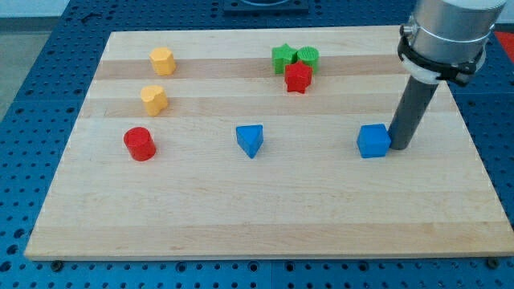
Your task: Move blue cube down towards blue triangle
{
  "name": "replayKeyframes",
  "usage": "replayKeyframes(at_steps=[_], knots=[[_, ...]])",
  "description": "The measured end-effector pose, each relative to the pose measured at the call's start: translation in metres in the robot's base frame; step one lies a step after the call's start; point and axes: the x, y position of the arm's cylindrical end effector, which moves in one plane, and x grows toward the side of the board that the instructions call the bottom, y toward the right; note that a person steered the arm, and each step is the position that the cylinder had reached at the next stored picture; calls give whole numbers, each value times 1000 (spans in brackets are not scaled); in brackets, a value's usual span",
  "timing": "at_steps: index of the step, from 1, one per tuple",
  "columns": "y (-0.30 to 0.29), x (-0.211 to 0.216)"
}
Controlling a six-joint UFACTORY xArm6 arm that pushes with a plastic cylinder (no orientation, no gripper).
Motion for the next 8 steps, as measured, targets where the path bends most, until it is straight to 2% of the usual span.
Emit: replayKeyframes(at_steps=[4,8], knots=[[-5,0],[-34,1]])
